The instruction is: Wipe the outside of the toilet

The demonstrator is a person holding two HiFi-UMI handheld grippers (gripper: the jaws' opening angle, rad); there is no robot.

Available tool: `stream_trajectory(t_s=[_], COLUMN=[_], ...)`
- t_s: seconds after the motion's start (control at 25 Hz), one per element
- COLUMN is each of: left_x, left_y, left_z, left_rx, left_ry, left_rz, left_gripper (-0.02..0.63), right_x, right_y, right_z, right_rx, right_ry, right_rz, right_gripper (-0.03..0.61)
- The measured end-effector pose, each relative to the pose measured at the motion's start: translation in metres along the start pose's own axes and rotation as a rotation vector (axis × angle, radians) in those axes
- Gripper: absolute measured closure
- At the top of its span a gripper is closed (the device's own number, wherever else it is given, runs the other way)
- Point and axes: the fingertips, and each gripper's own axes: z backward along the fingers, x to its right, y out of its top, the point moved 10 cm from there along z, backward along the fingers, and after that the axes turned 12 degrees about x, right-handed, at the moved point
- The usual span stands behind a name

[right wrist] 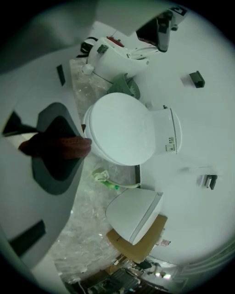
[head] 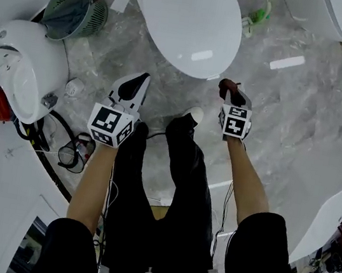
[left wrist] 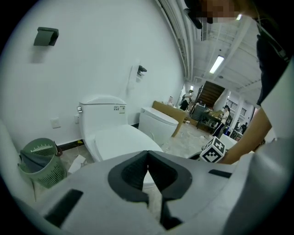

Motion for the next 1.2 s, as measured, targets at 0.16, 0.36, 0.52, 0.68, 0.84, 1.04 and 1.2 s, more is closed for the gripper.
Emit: stream_trajectory(t_s=[0.16, 0.36, 0.52, 0.68, 0.84, 1.04, 1.2], left_x=[0.024, 0.036, 0.042, 0.042, 0.047, 0.052, 0.05], left_y=[0.046, 0.111, 0.161, 0.211, 0.255, 0.298, 0.327], left_z=[0.018, 0.036, 0.058, 0.083, 0.108, 0.138, 0.16], left_rx=[-0.009, 0.022, 0.064, 0.128, 0.208, 0.295, 0.357], left_ry=[-0.014, -0.068, -0.096, -0.109, -0.115, -0.119, -0.11], left_rz=[-0.038, -0.1, -0.15, -0.188, -0.206, -0.255, -0.282], left_gripper=[0.609, 0.609, 0.609, 0.609, 0.609, 0.609, 0.609], right_x=[0.0, -0.033, -0.07, -0.099, -0.113, -0.129, -0.142], right_y=[0.041, 0.106, 0.168, 0.229, 0.281, 0.318, 0.345], right_z=[0.06, 0.124, 0.173, 0.214, 0.262, 0.317, 0.352], right_rx=[0.032, 0.125, 0.266, 0.414, 0.547, 0.691, 0.781], right_ry=[0.017, 0.037, 0.076, 0.105, 0.111, 0.108, 0.113], right_rz=[-0.042, -0.119, -0.109, -0.05, 0.001, 0.031, 0.053], right_gripper=[0.512, 0.514, 0.514, 0.514, 0.514, 0.514, 0.515])
